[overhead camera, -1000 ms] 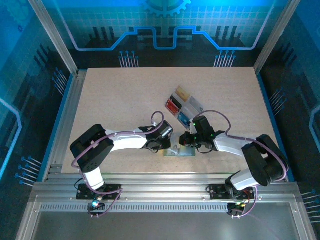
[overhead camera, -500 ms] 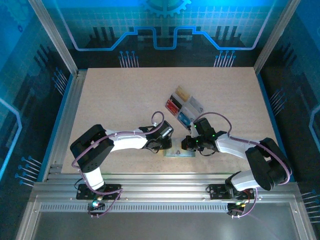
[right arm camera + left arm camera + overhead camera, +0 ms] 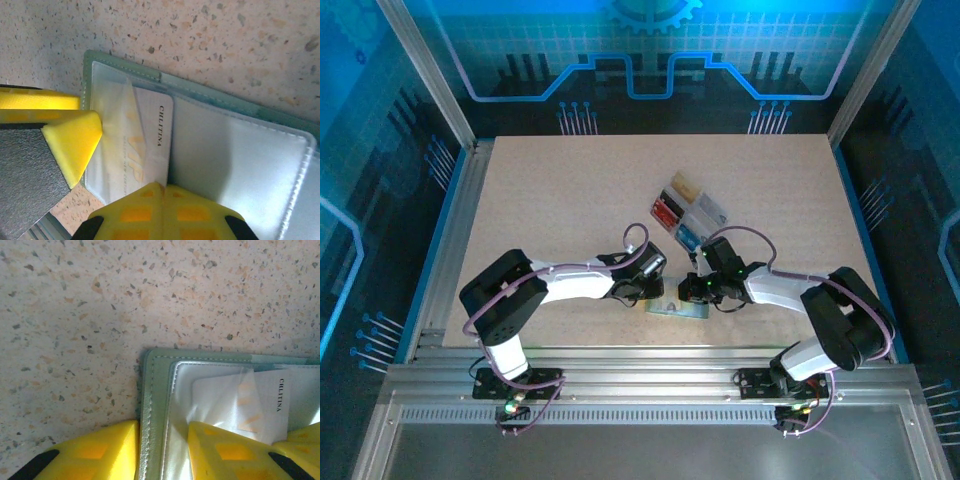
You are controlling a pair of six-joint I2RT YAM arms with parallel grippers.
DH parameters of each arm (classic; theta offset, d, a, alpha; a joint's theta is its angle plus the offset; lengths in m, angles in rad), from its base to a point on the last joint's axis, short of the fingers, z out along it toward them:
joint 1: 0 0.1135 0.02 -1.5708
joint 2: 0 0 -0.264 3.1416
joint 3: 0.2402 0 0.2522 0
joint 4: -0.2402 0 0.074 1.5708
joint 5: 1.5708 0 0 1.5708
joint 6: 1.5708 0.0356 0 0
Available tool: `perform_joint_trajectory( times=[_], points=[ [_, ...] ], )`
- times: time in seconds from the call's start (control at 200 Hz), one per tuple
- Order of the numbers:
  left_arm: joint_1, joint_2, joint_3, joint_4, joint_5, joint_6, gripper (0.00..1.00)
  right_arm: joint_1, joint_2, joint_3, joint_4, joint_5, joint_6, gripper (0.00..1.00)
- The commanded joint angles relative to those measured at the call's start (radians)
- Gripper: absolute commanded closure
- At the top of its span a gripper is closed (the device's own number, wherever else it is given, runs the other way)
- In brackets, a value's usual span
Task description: Put the credit cards into the card holder
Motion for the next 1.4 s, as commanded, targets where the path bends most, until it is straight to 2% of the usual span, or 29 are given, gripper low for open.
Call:
perform_joint_trajectory(
  times=[0.0, 0.345, 0.495, 0.62, 0.805, 1.011, 1.116, 1.221, 1.286, 1.396],
  points=[
    [-0.035, 0.057, -0.083, -0.121, 0.091, -0.026, 0.67, 0.023, 0.016, -0.001, -0.010, 0.033, 0.040, 1.00],
    [-0.053, 0.013, -0.131, -0.081, 0.109, -0.077, 0.66, 0.104, 0.000, -0.069, 0.122, 0.100, 0.197, 1.00],
    [-0.054, 0.002, -0.131, -0.082, 0.114, -0.078, 0.64, 0.118, -0.020, -0.069, 0.110, 0.115, 0.200, 1.00],
    [-0.053, -0.017, -0.136, -0.081, 0.124, -0.082, 0.63, 0.119, -0.035, -0.049, 0.069, 0.105, 0.168, 0.91],
    [-0.020, -0.098, -0.166, -0.092, 0.135, -0.071, 0.58, 0.118, -0.099, -0.006, -0.084, 0.143, 0.104, 0.75],
    [0.003, -0.174, -0.171, -0.102, 0.166, -0.013, 0.54, 0.119, -0.160, 0.040, -0.232, 0.190, 0.040, 0.66],
    [0.005, -0.176, -0.168, -0.101, 0.171, 0.004, 0.57, 0.122, -0.151, 0.074, -0.287, 0.221, 0.017, 0.71],
    [0.005, -0.168, -0.160, -0.101, 0.174, 0.016, 0.63, 0.138, -0.131, 0.100, -0.301, 0.238, 0.009, 0.91],
    [0.007, -0.167, -0.156, -0.099, 0.172, 0.020, 0.68, 0.152, -0.106, 0.124, -0.324, 0.266, 0.005, 1.00],
    [0.009, -0.154, -0.147, -0.101, 0.171, 0.029, 0.71, 0.175, -0.059, 0.158, -0.343, 0.289, -0.004, 1.00]
  ],
)
